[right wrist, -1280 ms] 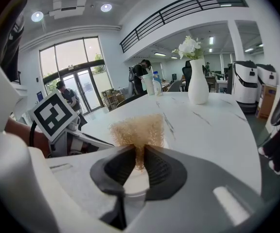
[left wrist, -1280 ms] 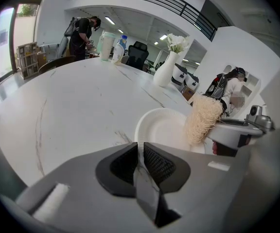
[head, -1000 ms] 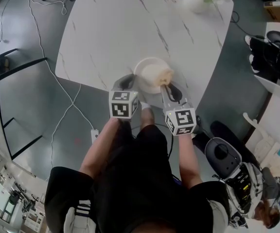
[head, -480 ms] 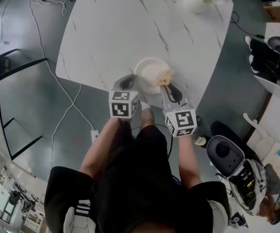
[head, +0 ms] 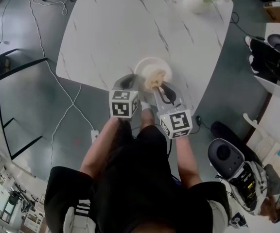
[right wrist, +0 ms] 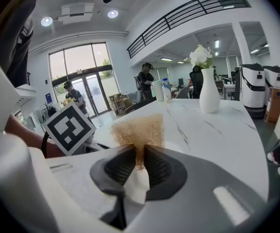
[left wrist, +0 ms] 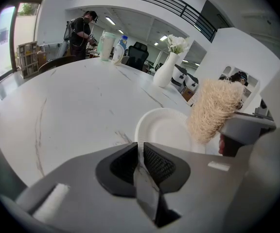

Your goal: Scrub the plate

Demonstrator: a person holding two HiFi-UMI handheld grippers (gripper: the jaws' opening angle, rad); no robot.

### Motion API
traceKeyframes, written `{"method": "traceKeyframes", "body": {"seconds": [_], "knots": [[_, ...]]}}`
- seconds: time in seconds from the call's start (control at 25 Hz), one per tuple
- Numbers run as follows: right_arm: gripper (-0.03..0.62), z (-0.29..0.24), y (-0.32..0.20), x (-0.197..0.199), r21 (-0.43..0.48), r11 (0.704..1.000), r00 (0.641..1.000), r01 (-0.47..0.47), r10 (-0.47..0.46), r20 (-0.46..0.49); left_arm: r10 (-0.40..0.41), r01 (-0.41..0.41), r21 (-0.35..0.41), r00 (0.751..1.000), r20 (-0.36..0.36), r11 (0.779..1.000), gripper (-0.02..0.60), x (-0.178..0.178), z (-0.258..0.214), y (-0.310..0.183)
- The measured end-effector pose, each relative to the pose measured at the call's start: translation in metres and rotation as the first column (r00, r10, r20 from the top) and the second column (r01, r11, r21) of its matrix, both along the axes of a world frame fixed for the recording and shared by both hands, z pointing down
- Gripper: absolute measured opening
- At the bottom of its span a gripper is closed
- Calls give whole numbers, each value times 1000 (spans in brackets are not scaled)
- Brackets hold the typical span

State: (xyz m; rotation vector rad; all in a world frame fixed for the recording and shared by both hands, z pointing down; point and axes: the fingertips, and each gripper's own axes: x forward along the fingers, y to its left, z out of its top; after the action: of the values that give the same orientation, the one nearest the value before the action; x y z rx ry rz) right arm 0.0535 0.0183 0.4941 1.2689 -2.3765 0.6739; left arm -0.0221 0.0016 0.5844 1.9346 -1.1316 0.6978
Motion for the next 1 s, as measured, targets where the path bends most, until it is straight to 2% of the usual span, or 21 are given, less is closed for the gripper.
{"method": "traceKeyframes", "body": {"seconds": [0.6,1.0], "knots": [[55,23,17,-27,-87,996,994,34,-24,109,1,-1,3,1000,2,1000,44,-3,2,1],[55,37,19,-30,-121,991,992,50,-35,124,1,-1,4,1000,10,1000,44,0,5,-3]]}}
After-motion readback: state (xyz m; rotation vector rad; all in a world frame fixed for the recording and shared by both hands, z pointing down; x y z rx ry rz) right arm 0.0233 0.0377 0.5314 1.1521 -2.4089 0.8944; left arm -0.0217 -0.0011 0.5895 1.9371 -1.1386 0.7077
